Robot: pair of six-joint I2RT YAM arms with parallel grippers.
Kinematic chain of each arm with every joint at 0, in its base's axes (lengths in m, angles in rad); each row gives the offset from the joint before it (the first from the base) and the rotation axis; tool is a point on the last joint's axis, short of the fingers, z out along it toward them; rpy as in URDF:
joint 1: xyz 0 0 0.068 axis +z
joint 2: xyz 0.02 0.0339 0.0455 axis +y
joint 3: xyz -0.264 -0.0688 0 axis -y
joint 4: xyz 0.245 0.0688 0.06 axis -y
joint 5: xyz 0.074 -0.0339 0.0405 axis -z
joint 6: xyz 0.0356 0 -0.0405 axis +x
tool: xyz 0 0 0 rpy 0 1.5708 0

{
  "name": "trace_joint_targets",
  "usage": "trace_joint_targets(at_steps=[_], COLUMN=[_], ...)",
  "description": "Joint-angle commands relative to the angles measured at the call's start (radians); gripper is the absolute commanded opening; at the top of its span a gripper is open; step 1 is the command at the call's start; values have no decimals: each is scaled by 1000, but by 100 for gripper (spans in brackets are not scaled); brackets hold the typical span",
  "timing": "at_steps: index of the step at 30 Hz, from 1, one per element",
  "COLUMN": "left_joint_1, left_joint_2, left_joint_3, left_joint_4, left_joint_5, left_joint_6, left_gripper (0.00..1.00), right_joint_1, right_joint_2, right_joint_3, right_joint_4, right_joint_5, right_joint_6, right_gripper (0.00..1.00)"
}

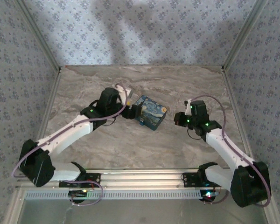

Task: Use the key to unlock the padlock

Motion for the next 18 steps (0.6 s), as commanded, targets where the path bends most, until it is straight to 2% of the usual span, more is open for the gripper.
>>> trace_joint_targets(at_steps=[1, 4, 9, 15, 18], left_joint_1=[67, 120, 135, 136, 137], left_joint_2=[-87, -162, -234, -217, -173], left_joint_3=[-123, -234, -363, -437, -434], left_joint_4=[67, 122, 206, 291, 305], left_joint_5=[22, 64, 63, 58, 99], left_joint_6=[-5, -21, -6, 4, -7], left_gripper=[86, 86, 87, 87, 87], right_joint_1=[39, 68, 94, 113, 119], right_joint_2=[68, 145, 261, 394, 443], right_joint_3=[71, 115, 177, 233, 259], right_joint_4=[104, 161, 220, 263, 272], right_joint_5=[-58, -82, -99, -131, -142], right_joint_6=[10, 18, 21, 27, 24], right_gripper=[0, 0, 0, 0, 0])
